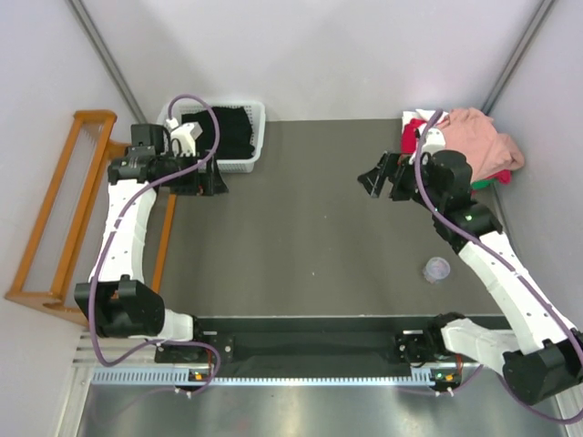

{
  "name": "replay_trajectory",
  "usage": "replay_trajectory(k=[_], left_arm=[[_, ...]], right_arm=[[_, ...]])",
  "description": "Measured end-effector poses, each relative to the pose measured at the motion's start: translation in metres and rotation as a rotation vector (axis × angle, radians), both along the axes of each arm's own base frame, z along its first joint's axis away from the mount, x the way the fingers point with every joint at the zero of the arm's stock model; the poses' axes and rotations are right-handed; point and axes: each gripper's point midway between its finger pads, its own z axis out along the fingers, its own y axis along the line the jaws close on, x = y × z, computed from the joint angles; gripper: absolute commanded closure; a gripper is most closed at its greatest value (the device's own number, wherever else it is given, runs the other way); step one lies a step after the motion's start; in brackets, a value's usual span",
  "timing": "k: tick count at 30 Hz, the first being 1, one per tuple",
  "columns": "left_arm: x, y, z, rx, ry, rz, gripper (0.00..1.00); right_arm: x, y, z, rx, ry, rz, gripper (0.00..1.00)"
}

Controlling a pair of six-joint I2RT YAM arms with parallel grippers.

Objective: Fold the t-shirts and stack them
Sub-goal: Reset both grippers

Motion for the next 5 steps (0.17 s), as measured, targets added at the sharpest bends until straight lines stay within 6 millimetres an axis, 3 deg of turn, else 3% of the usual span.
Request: replay_trajectory(k=[5], left_arm=[[-0.003, 0.0, -0.006, 0.004, 0.008, -0.003, 0.05]], right_arm=[[-0.01, 0.014, 0.008, 0.012, -0.021, 0.049, 0.0]])
